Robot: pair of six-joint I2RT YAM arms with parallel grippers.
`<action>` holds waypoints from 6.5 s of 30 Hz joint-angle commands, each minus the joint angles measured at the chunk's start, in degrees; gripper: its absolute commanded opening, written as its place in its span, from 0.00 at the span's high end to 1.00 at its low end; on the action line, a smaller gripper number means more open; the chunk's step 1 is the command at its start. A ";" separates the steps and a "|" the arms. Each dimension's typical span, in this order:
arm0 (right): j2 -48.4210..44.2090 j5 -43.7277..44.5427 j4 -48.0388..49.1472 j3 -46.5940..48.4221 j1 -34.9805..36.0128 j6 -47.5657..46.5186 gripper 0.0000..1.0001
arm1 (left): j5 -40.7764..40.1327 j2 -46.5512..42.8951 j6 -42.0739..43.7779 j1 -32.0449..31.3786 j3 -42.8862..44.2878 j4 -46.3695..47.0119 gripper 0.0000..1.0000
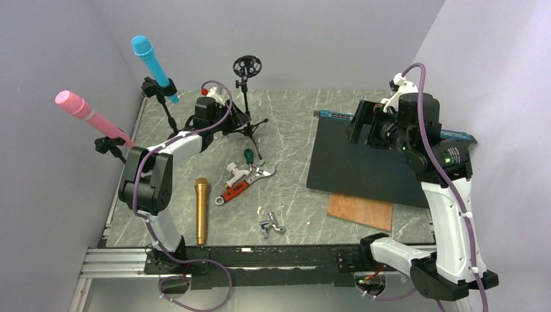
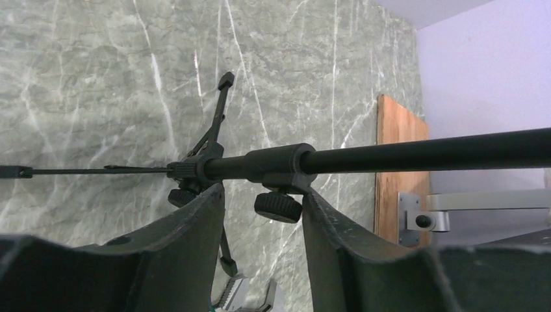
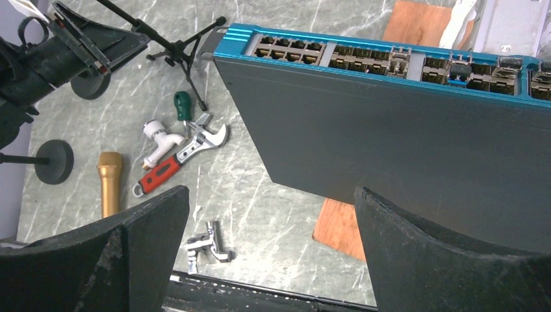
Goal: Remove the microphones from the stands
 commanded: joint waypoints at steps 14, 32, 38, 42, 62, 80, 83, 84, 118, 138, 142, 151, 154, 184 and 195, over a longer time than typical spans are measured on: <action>0.12 1.43 0.23 1.50 0.06 -1.55 0.00 | 5.96 2.23 -6.10 1.19 4.40 3.41 0.89; -1.55 1.64 0.93 -0.51 0.07 -0.96 0.00 | 10.15 4.21 -21.27 1.84 2.97 4.03 1.00; -1.99 1.64 0.83 -0.51 0.06 -0.76 0.00 | 10.79 3.77 -31.40 1.95 -5.71 12.81 1.00; -2.07 1.14 0.90 -0.68 0.03 -0.59 0.00 | 10.71 5.35 -43.05 1.82 -10.43 24.48 1.00; -3.52 -0.60 1.36 -1.50 0.04 0.89 0.00 | -1.66 13.46 -75.89 -0.58 -20.16 54.30 1.00; -2.59 -0.78 1.68 -0.17 0.09 1.29 0.00 | 5.35 5.07 -54.20 0.81 -16.89 32.58 0.37; -3.43 -0.76 1.59 -0.67 0.04 0.96 0.00 | 7.08 1.37 -45.88 2.33 -15.06 22.81 0.33; -3.70 -0.78 1.72 -1.00 0.08 0.81 0.00 | 7.40 0.31 -42.92 2.62 -14.32 18.28 0.31; -3.53 1.38 1.95 -0.33 0.08 -1.60 0.00 | -22.65 -3.29 10.16 -10.34 12.67 -22.60 0.47; -4.88 0.65 1.81 -1.07 0.08 0.06 0.00 | -22.31 -10.78 5.35 -10.43 -0.56 -9.05 0.35; -5.16 0.79 1.67 -0.99 0.09 0.51 0.00 | -21.94 -10.56 5.60 -10.38 -0.81 -7.61 0.36; -5.56 0.52 1.50 -1.06 0.07 1.08 0.00 | -20.64 -7.20 3.84 -9.38 2.17 -8.05 0.51; -5.62 0.57 1.36 -0.99 0.04 1.13 0.00 | -20.17 -6.95 3.34 -9.09 2.37 -7.07 0.48; -6.70 -0.29 3.16 -3.77 0.09 -0.22 0.00 | 0.17 -2.13 -13.36 -2.49 -1.02 -3.52 1.00; -5.73 -0.80 4.09 -3.93 0.07 -1.02 0.00 | 10.65 3.71 -50.05 1.17 -14.96 25.17 1.00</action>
